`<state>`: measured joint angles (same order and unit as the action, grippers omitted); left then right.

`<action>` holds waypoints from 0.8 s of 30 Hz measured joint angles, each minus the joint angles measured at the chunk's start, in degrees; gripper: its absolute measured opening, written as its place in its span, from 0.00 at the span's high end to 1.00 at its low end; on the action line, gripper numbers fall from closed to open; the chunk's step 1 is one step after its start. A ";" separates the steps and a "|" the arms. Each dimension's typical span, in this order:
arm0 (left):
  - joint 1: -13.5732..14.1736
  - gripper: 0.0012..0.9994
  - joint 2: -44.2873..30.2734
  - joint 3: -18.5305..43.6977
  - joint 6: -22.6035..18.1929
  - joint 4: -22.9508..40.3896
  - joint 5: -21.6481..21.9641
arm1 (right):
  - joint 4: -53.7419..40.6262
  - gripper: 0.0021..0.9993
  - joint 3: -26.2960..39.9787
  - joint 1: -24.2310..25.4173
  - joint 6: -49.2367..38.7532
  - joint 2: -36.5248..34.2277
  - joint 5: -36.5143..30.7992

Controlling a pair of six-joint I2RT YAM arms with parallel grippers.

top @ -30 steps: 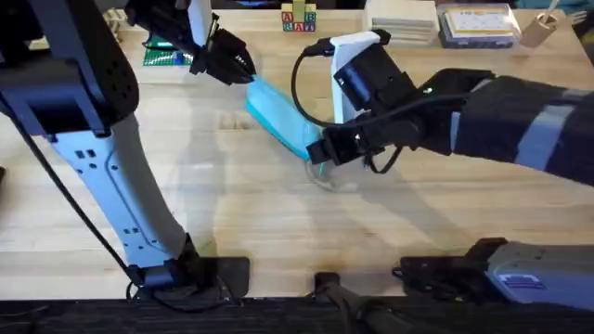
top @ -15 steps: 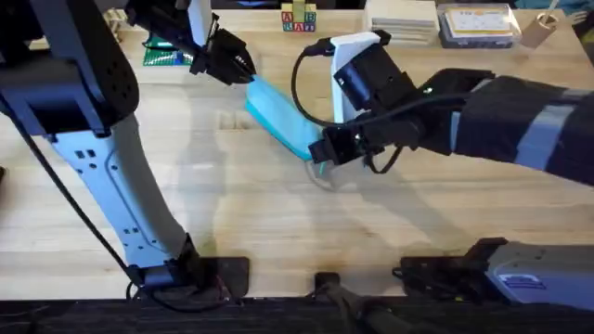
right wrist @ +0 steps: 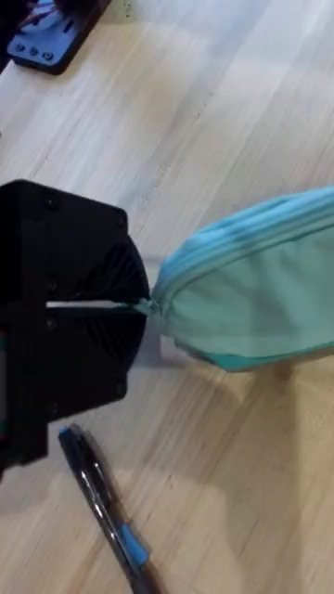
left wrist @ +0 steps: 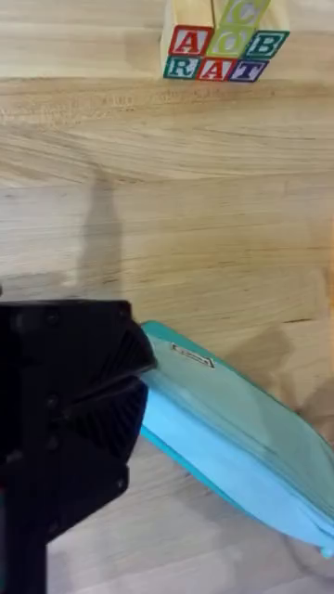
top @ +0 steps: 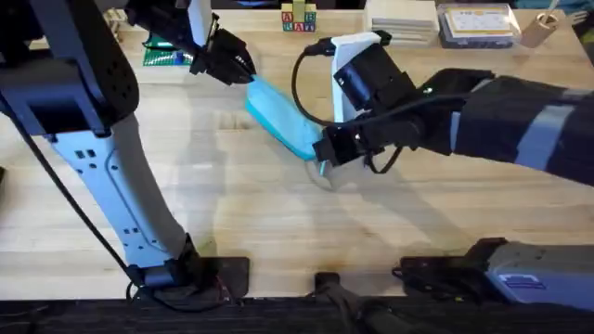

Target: Unzip the bag, pick up the pens from the table one at a time and place them inside, then zip the bag closed.

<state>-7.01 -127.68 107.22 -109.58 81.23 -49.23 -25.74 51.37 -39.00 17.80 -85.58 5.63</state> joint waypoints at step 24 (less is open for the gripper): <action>0.00 0.96 0.00 0.00 0.00 -0.24 0.00 | -0.86 0.97 0.02 -0.20 0.00 8.75 -0.31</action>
<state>-7.01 -127.68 107.22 -109.58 80.99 -49.23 -26.59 51.40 -39.20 17.80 -76.83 5.32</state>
